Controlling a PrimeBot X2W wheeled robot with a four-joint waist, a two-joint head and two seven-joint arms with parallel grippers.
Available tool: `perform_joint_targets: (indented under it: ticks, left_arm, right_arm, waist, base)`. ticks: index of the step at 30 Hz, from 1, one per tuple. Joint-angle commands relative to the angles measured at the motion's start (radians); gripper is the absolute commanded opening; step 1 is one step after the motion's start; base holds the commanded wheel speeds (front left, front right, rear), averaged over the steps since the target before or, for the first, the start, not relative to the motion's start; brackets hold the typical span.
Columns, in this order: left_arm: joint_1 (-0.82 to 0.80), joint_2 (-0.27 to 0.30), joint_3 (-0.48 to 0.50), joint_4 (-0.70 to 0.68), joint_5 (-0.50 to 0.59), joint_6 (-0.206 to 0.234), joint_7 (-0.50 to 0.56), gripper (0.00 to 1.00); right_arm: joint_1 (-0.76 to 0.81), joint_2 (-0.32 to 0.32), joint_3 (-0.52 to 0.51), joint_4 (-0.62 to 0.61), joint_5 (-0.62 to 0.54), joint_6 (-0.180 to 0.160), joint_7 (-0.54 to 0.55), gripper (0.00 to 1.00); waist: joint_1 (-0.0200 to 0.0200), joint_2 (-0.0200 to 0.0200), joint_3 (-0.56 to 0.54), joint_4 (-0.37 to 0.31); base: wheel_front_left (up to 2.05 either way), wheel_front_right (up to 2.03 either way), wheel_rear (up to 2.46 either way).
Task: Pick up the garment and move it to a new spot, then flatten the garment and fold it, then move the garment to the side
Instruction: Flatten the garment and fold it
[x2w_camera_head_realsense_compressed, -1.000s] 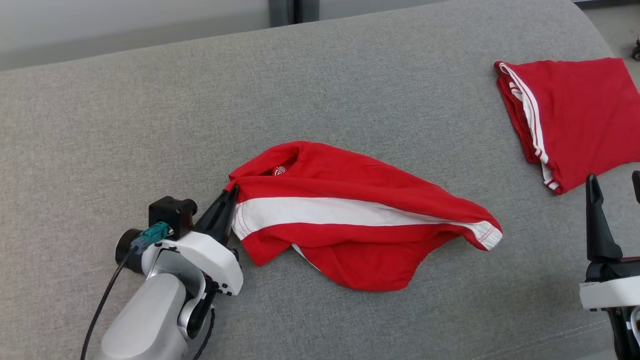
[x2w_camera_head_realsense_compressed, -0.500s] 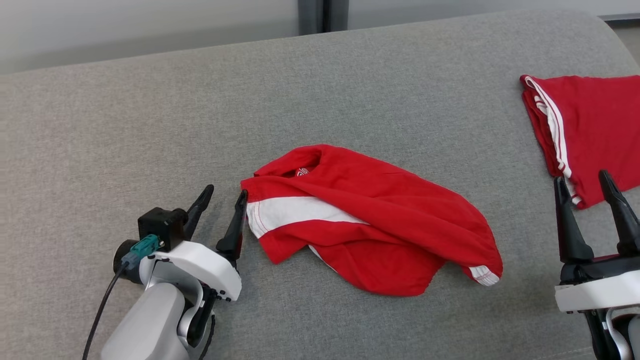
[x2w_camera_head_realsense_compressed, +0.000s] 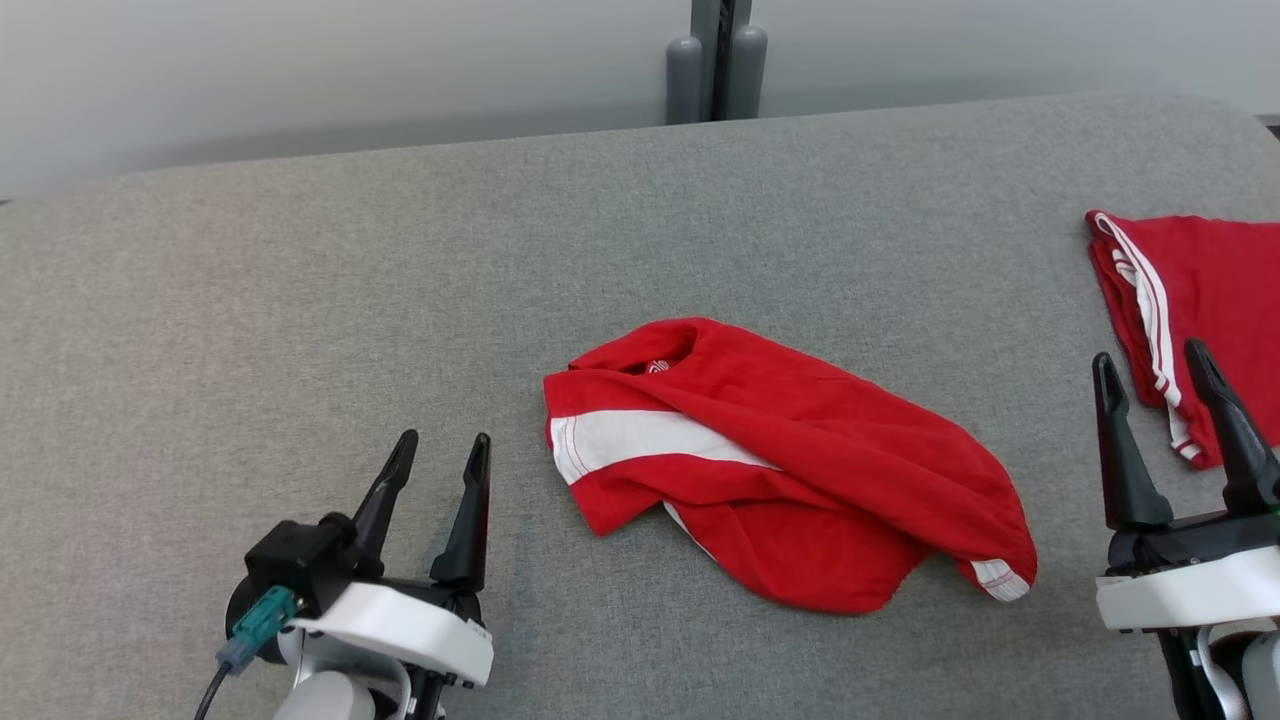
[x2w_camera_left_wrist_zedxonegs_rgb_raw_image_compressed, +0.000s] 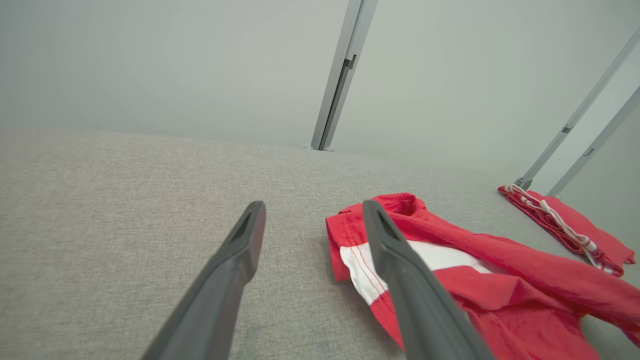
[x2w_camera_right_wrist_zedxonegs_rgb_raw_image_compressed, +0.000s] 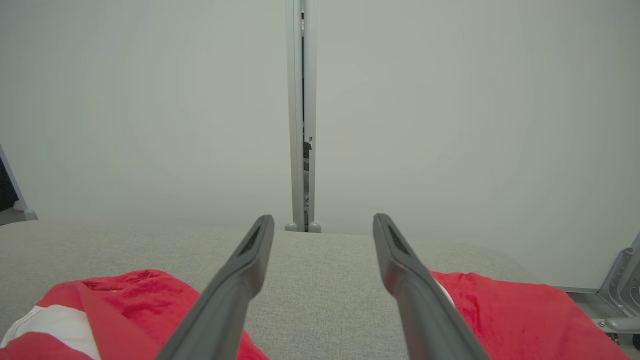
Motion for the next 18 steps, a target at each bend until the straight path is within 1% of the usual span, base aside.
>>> perform_joint_targets:
  ticks: [1, 3, 9, 13, 18]
  left_arm:
    - [0.03, -0.003, 0.02, -0.027, 0.013, 0.01, -0.004, 1.0]
    - [0.066, -0.014, 0.041, -0.062, 0.029, 0.019, -0.004, 1.0]
    - [0.144, -0.039, 0.094, -0.134, 0.077, 0.029, -0.004, 1.0]
    - [0.181, -0.051, 0.121, -0.157, 0.095, 0.024, -0.004, 1.0]
    - [0.203, -0.065, 0.134, -0.164, 0.112, 0.012, -0.004, 1.0]
  right_arm:
    - [0.008, 0.006, 0.0, -0.002, -0.011, 0.0, -0.005, 1.0]
    - [0.014, 0.022, 0.006, 0.001, -0.019, 0.0, -0.005, 1.0]
    - [0.021, 0.065, 0.032, 0.017, -0.04, 0.0, -0.005, 1.0]
    - [0.025, 0.079, 0.063, 0.036, -0.053, 0.0, -0.005, 1.0]
    - [0.023, 0.086, 0.084, 0.052, -0.052, 0.0, -0.005, 1.0]
  waist:
    - [0.0, -0.0001, -0.021, 0.018]
    - [0.0, -0.0001, -0.037, 0.029]
    - [0.0, -0.0001, -0.079, 0.054]
    - [0.0, -0.0001, -0.096, 0.059]
    - [0.0, -0.0001, -0.104, 0.057]
  base:
    - [0.0, 0.0, 0.0]
    - [0.0, 0.0, 0.0]
    - [0.0, 0.0, 0.0]
    - [0.0, 0.0, 0.0]
    - [0.0, 0.0, 0.0]
